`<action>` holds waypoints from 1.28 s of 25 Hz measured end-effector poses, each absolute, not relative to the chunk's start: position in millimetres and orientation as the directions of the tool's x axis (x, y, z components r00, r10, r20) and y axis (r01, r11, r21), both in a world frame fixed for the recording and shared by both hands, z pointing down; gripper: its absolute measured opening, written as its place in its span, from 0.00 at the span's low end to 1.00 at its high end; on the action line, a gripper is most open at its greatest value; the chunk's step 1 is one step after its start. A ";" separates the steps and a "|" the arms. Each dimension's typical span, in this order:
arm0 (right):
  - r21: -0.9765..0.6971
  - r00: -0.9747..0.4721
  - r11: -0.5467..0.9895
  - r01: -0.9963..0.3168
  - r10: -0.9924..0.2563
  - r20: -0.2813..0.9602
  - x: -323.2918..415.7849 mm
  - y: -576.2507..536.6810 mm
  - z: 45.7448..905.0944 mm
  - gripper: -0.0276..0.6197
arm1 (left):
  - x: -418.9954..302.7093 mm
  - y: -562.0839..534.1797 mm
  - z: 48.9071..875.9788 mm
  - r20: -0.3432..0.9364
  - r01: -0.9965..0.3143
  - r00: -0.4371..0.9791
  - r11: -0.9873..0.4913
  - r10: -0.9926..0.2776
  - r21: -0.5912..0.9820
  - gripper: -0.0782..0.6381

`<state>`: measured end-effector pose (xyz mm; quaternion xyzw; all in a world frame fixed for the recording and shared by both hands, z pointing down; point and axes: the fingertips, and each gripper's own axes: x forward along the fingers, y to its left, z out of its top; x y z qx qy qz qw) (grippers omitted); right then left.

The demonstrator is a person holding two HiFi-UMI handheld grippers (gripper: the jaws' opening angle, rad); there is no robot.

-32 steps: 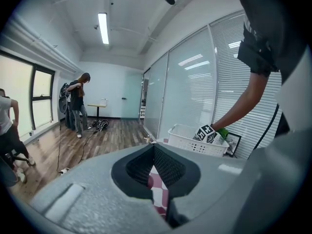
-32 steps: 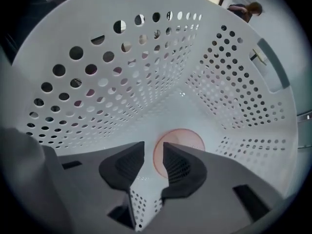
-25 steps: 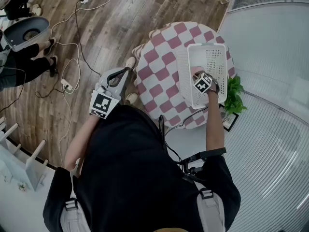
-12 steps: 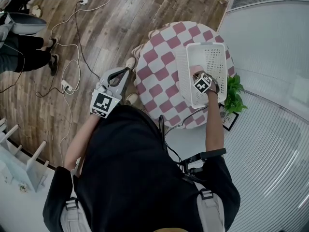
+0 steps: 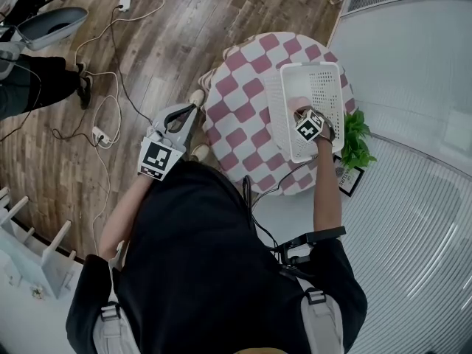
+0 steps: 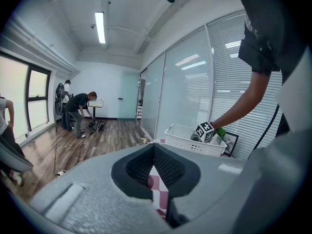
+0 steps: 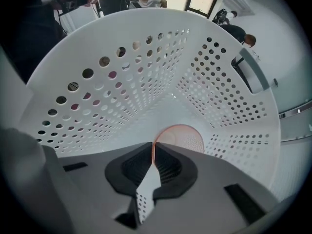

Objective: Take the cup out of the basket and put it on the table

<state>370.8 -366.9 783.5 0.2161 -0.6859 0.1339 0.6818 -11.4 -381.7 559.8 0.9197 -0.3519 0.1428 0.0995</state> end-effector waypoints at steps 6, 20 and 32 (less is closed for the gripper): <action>0.147 0.008 0.860 -0.488 -0.164 0.986 364.2 -369.3 768.5 0.08 | -10.7 -376.2 559.4 0.328 -0.671 0.717 -0.737 -0.615 0.084 0.12; 0.237 0.007 0.840 -0.489 -0.268 0.964 351.0 -371.0 727.8 0.08 | -5.6 -364.0 555.2 0.309 -0.645 0.741 -0.760 -0.596 0.080 0.12; 0.305 0.000 0.809 -0.502 -0.353 0.936 340.0 -371.9 692.3 0.08 | 1.0 -356.5 548.1 0.280 -0.613 0.769 -0.787 -0.574 0.071 0.12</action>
